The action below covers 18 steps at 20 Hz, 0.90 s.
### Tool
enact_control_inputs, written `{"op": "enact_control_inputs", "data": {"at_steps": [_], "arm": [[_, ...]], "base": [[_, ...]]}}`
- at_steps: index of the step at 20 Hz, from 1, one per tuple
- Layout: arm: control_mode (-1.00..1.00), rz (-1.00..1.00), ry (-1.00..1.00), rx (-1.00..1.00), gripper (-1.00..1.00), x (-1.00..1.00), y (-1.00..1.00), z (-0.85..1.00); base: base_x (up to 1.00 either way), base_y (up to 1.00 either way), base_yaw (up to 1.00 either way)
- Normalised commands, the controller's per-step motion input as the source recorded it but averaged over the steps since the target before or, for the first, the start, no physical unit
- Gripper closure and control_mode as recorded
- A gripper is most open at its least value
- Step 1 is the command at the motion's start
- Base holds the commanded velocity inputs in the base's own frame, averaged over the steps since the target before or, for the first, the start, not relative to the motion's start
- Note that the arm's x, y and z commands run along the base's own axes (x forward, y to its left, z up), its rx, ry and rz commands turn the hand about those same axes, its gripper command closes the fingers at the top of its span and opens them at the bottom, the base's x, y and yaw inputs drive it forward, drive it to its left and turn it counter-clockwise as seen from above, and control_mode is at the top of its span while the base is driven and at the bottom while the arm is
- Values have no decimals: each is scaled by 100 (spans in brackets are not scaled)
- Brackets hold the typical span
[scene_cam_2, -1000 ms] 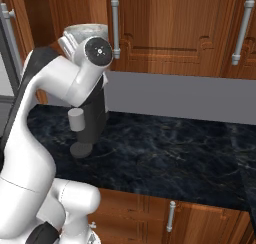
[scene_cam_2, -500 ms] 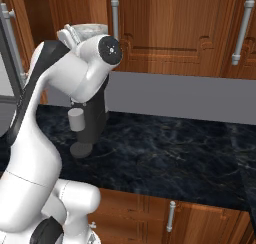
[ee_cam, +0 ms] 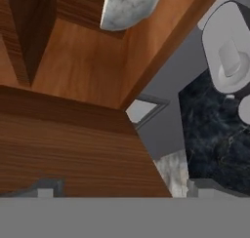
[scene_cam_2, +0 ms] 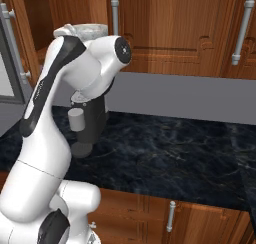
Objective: Move the bowls from the cabinet to the plates on the dining table.
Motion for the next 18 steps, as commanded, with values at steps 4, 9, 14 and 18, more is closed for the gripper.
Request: {"op": "enact_control_inputs", "data": {"at_steps": [4, 9, 14, 18], "arm": [[-100, 12, 0, 2, -100, 7, 21, 0], [-100, 1, 0, 0, -100, 37, 6, 0], [-100, 0, 2, 0, -100, 38, 7, 0], [-100, 3, 2, 0, -100, 29, 17, 0]], "base": [[0, 0, 0], [0, 0, 0], [0, 0, 0], [0, 0, 0]]}}
